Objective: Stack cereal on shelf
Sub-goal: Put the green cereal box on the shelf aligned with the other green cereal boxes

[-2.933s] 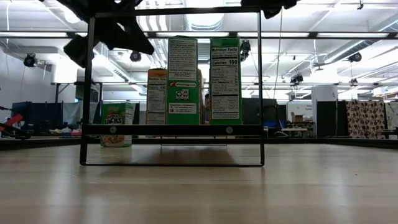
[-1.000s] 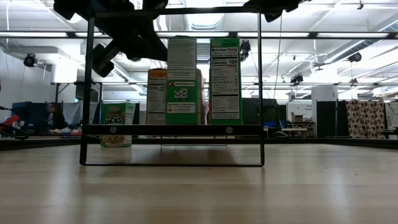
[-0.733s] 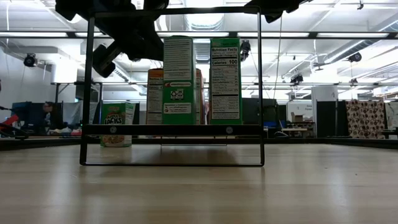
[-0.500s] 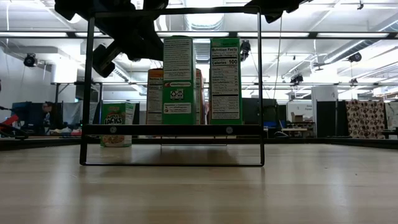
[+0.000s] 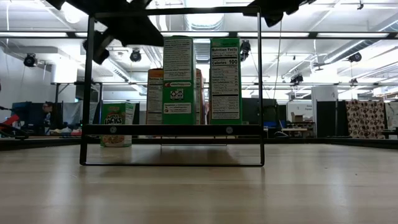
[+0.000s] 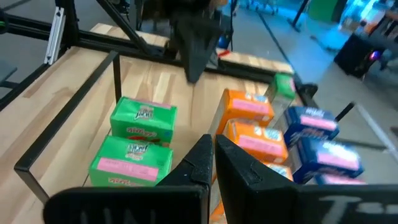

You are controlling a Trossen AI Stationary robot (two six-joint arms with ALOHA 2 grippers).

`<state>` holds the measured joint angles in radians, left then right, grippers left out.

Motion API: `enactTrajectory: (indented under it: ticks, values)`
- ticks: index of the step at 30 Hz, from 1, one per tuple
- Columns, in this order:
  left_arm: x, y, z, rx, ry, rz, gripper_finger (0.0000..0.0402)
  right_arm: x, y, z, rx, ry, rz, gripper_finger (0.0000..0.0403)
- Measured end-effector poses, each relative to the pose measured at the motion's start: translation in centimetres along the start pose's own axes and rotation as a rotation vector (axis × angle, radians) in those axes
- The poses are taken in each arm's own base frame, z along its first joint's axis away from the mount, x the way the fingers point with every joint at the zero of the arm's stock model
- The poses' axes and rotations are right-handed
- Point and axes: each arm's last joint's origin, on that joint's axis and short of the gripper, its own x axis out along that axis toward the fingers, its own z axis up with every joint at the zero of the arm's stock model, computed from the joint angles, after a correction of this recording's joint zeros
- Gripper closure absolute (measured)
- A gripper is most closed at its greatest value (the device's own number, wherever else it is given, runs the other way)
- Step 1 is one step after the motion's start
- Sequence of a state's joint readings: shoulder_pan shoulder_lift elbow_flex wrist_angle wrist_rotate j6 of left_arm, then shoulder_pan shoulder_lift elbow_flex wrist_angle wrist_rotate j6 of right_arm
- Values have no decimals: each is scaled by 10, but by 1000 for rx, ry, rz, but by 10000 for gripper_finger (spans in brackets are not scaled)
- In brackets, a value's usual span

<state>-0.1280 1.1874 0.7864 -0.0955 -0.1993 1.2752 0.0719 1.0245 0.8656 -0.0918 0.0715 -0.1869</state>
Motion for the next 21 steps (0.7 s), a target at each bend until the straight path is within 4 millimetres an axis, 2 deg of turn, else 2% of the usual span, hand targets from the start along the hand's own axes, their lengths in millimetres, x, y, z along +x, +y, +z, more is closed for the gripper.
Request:
enactTrajectory:
  ticks: [13, 21]
  values:
    - [-41, 12, -6, -190, -14, 75, 401, 39, 6, -18, 135, 82, 10, 394]
    - [-55, 16, -10, -270, 55, 148, 401, 47, 7, -21, 195, 80, 3, 394]
